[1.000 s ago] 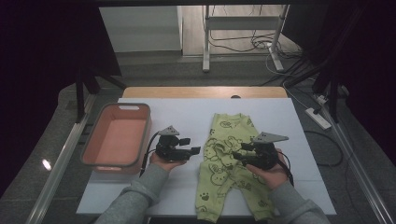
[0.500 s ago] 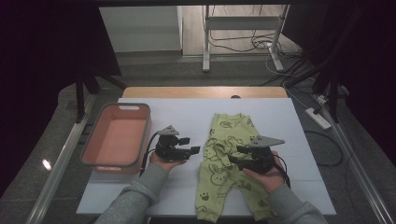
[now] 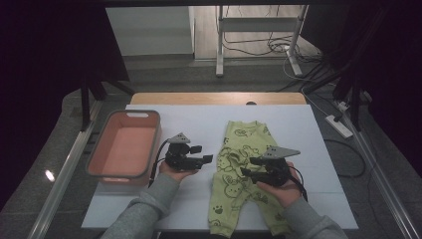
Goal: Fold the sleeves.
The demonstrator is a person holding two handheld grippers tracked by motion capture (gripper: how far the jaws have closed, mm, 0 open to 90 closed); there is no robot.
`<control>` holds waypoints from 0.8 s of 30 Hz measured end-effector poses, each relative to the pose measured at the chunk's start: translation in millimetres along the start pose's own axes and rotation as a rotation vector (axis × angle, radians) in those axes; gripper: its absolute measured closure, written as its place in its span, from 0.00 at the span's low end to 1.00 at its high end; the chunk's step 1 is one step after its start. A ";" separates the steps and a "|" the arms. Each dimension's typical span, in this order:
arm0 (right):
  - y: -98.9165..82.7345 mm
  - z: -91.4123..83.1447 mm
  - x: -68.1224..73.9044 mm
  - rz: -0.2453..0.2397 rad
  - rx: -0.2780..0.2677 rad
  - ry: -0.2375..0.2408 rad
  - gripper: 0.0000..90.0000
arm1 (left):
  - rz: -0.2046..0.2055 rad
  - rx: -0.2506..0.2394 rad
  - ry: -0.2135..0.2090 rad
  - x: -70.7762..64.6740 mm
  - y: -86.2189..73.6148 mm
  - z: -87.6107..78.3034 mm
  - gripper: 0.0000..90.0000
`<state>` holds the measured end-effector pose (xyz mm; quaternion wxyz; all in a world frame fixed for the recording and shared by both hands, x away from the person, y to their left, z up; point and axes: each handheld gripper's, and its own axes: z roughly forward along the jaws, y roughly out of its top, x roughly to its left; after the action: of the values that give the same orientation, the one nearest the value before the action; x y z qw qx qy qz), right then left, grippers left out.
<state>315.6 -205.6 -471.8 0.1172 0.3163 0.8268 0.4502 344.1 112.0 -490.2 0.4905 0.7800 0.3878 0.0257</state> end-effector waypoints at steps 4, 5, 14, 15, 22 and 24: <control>-0.2 1.6 2.8 -0.006 0.004 0.007 0.51 | -0.002 -0.004 0.005 1.4 2.4 0.3 0.37; -0.2 1.7 3.2 -0.007 0.004 0.008 0.51 | -0.003 -0.007 0.006 1.5 3.0 0.4 0.37; 0.8 3.3 7.7 -0.010 0.004 0.015 0.51 | 0.003 -0.009 0.015 4.8 15.2 10.5 0.37; 1.1 3.8 9.1 -0.014 0.005 0.017 0.51 | 0.001 -0.010 0.015 5.5 16.7 12.1 0.37; 1.7 8.1 17.0 -0.023 0.011 0.035 0.51 | -0.013 0.008 0.015 11.8 25.3 33.3 0.37; 1.3 9.4 18.9 -0.027 0.017 0.038 0.51 | -0.012 0.016 0.018 13.5 27.6 39.7 0.37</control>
<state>306.1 -187.0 -474.3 0.1047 0.2974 0.8370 0.4473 386.2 84.9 -493.6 0.4809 0.7812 0.3971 0.0267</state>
